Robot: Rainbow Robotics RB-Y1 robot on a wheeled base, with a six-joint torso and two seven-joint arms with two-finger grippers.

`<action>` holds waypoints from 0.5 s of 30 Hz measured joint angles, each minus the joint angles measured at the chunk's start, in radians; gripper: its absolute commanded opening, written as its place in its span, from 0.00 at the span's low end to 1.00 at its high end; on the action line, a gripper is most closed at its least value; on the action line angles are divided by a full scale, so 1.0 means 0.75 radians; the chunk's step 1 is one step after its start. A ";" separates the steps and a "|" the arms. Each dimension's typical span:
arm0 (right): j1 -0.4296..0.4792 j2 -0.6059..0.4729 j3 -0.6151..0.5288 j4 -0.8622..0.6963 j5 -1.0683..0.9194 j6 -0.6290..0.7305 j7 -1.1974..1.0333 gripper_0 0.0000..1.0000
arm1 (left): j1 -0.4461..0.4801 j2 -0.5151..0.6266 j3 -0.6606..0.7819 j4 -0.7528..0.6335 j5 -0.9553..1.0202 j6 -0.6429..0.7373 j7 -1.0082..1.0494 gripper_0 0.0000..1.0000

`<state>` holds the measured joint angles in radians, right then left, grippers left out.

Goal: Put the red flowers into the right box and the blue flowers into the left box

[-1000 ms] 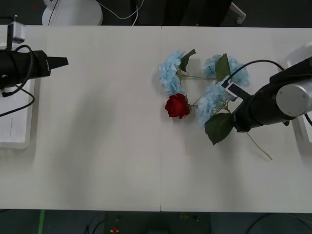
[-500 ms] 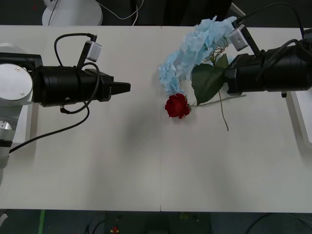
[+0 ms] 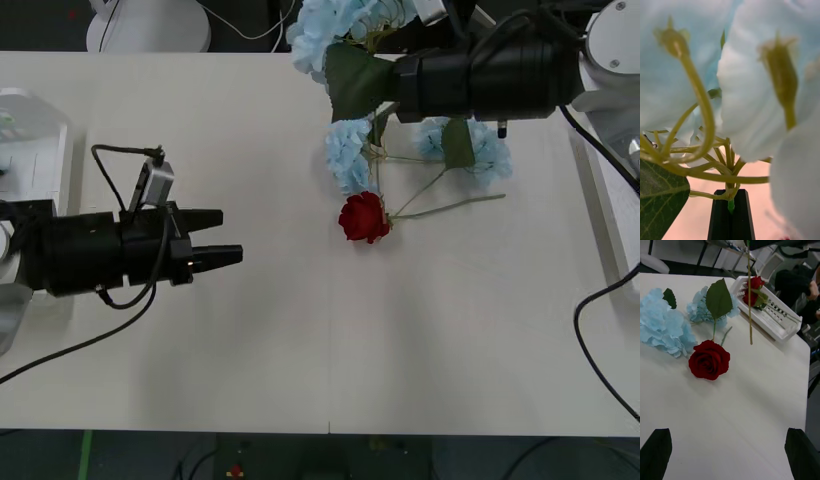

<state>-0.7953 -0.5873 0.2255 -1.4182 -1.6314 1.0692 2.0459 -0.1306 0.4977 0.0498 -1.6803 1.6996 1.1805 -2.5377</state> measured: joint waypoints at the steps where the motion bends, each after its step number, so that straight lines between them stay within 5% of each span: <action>1: -0.010 0.025 0.001 0.014 0.000 -0.008 -0.006 0.00 | 0.030 0.000 0.010 0.000 0.034 -0.003 -0.024 0.87; 7: -0.038 0.150 0.051 0.041 0.005 -0.080 -0.079 0.00 | 0.158 -0.021 -0.028 0.000 0.218 -0.169 -0.190 0.87; 15: -0.042 0.248 0.157 0.041 0.006 -0.190 -0.082 0.00 | 0.168 -0.056 -0.367 0.000 0.459 -0.581 -0.189 0.91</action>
<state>-0.8269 -0.4017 0.3432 -1.3873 -1.6266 0.9270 1.9844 -0.0045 0.4556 -0.2258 -1.6801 2.0439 0.7451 -2.6799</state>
